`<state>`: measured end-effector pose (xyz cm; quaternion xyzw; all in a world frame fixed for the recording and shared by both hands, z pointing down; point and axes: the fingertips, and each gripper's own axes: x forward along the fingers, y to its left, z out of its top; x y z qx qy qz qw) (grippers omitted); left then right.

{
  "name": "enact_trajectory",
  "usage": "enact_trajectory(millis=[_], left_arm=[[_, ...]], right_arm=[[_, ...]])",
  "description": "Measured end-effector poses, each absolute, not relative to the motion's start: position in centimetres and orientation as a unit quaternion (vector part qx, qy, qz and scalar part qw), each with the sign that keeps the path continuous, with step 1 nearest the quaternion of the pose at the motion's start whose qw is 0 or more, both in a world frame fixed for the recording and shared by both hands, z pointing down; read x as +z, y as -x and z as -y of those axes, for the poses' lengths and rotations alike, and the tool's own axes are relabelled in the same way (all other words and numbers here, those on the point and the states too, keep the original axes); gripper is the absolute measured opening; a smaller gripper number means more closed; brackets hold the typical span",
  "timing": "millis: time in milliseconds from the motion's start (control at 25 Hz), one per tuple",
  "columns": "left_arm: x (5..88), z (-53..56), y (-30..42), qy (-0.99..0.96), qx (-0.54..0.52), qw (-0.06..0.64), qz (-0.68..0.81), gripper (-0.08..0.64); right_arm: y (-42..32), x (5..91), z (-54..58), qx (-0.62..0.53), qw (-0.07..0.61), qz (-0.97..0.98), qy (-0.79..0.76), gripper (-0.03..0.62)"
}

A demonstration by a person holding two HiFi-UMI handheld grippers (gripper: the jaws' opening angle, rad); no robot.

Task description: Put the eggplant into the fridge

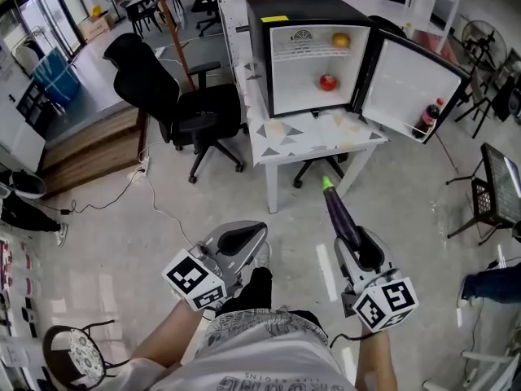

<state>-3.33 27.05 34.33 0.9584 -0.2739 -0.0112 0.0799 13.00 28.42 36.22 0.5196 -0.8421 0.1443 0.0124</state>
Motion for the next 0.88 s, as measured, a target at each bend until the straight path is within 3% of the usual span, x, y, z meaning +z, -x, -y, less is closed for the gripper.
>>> enact_trajectory(millis=[880], left_arm=[[36.5,-8.3,5.4,-0.957,-0.005,0.109,0.269,0.006]], right_arm=[[-11.4,38.6,-10.7,0.166,0.044,0.832,-0.528,0.201]])
